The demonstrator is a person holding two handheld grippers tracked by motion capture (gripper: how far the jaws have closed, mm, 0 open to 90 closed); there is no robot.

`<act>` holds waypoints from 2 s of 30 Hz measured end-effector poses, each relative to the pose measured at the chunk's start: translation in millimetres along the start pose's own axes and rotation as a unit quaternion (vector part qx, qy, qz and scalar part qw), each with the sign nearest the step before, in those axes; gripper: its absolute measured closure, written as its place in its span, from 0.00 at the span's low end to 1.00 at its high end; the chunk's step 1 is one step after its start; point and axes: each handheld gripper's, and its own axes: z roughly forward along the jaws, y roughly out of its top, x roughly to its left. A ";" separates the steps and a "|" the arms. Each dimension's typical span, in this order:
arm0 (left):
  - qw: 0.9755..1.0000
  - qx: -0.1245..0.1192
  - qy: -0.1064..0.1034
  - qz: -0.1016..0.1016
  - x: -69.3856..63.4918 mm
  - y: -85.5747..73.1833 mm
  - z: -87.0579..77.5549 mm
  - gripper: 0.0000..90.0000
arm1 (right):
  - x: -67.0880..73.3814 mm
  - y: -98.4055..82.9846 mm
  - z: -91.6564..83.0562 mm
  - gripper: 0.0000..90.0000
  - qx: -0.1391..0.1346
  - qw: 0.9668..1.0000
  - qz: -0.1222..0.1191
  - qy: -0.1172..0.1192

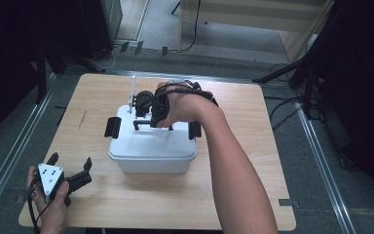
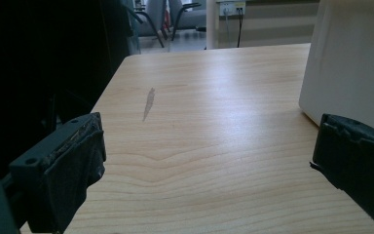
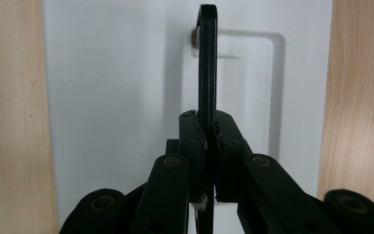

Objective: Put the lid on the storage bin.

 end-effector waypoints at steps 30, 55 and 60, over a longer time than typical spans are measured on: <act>1.000 0.002 -0.001 0.001 -0.3 0.3 0.5 0.00 | 16.7 -28.1 -13.4 0.00 0.016 1.000 -0.003 -0.011; 1.000 0.001 0.000 -0.001 -0.3 0.2 0.6 0.00 | 18.0 -98.0 -21.5 0.00 0.020 0.999 0.040 -0.009; 1.000 0.001 0.000 0.000 -0.6 0.3 0.6 0.00 | 19.6 -112.0 -21.9 0.00 0.020 0.999 0.049 -0.010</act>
